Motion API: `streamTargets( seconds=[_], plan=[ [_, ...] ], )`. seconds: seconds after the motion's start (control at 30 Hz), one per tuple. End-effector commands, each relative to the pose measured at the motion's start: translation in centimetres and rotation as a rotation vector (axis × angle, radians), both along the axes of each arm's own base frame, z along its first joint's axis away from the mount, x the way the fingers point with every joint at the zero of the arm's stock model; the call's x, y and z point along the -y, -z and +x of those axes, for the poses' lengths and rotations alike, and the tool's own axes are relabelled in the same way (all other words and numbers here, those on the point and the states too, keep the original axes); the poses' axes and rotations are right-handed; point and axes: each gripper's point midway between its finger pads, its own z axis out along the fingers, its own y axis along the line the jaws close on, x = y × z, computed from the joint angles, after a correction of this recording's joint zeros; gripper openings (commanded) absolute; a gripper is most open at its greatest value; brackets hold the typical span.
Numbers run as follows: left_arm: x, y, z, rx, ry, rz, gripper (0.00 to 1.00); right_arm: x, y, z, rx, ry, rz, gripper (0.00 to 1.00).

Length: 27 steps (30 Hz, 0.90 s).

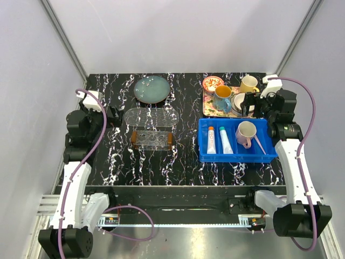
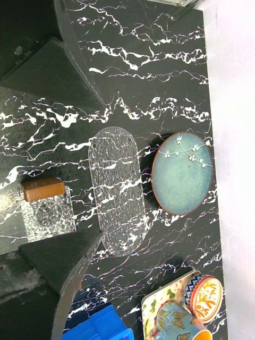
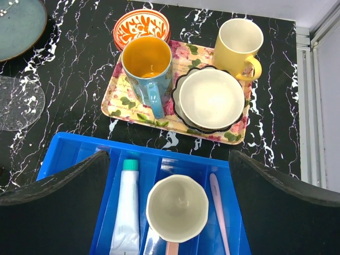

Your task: Prepare toiletry sets of a toothbrush and toothpaste on the tray

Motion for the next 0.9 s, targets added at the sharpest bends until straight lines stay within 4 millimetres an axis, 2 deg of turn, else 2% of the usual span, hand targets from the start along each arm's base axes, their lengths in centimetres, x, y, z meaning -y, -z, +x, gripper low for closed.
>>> streamTargets(
  seconds=[0.0, 0.1, 0.23, 0.27, 0.3, 0.37, 0.4, 0.43, 0.47, 0.53, 0.57, 0.63, 0.67, 0.73, 0.77, 0.87],
  plan=[
    [-0.5, -1.4, 0.5, 0.035, -0.024, 0.019, 0.99, -0.6, -2.3, 0.0, 0.065, -0.041, -0.016, 1.00],
    [-0.2, -1.1, 0.5, 0.008, 0.004, 0.039, 0.99, -0.5, -2.1, 0.1, 0.057, -0.036, -0.020, 1.00],
    [-0.2, -0.6, 0.2, -0.019, 0.054, 0.145, 0.99, -0.4, -1.8, 0.2, 0.047, -0.029, -0.019, 1.00],
    [-0.4, -1.1, 0.2, -0.007, 0.062, 0.183, 0.99, -0.4, -1.7, 0.3, 0.043, -0.030, -0.019, 1.00],
    [-0.4, -0.6, 0.1, -0.032, 0.072, 0.200, 0.99, -0.4, -1.5, 0.3, 0.037, -0.034, -0.017, 1.00],
    [-0.3, -1.4, 0.1, -0.020, 0.105, 0.253, 0.99, -0.6, -1.3, 0.3, 0.030, -0.044, -0.016, 1.00],
    [-0.1, -0.4, 0.1, -0.065, 0.131, 0.266, 0.99, -0.8, -1.0, 0.4, 0.020, -0.058, -0.014, 1.00],
    [0.6, -0.2, 0.0, -0.076, 0.184, 0.274, 0.99, -0.9, -0.8, 0.5, 0.013, -0.063, -0.014, 1.00],
    [0.9, -1.0, 0.1, -0.059, 0.224, 0.312, 0.99, -0.9, -0.7, 0.5, 0.009, -0.065, -0.015, 1.00],
    [2.4, 0.3, -0.5, -0.111, 0.345, 0.322, 0.99, -0.7, -0.2, 0.7, -0.008, -0.062, -0.022, 1.00],
    [2.9, -0.1, -0.5, -0.088, 0.398, 0.377, 0.99, -0.7, 0.0, 0.8, -0.012, -0.062, -0.025, 1.00],
    [3.3, 1.1, -0.6, -0.135, 0.453, 0.402, 0.99, -0.7, 0.3, 0.9, -0.022, -0.062, -0.029, 1.00],
    [4.4, 0.9, -0.7, -0.111, 0.521, 0.459, 0.99, -0.7, 0.4, 0.9, -0.027, -0.062, -0.028, 1.00],
    [5.7, 2.3, -1.2, -0.150, 0.612, 0.507, 0.99, -0.8, 0.4, 0.9, -0.031, -0.071, -0.025, 1.00],
    [6.1, 2.2, -1.1, -0.124, 0.662, 0.572, 0.99, -0.9, 0.5, 0.9, -0.032, -0.074, -0.024, 1.00],
    [7.3, 3.7, -1.8, -0.163, 0.777, 0.654, 0.99, -0.9, 0.6, 0.8, -0.037, -0.076, -0.024, 1.00]
  ],
)
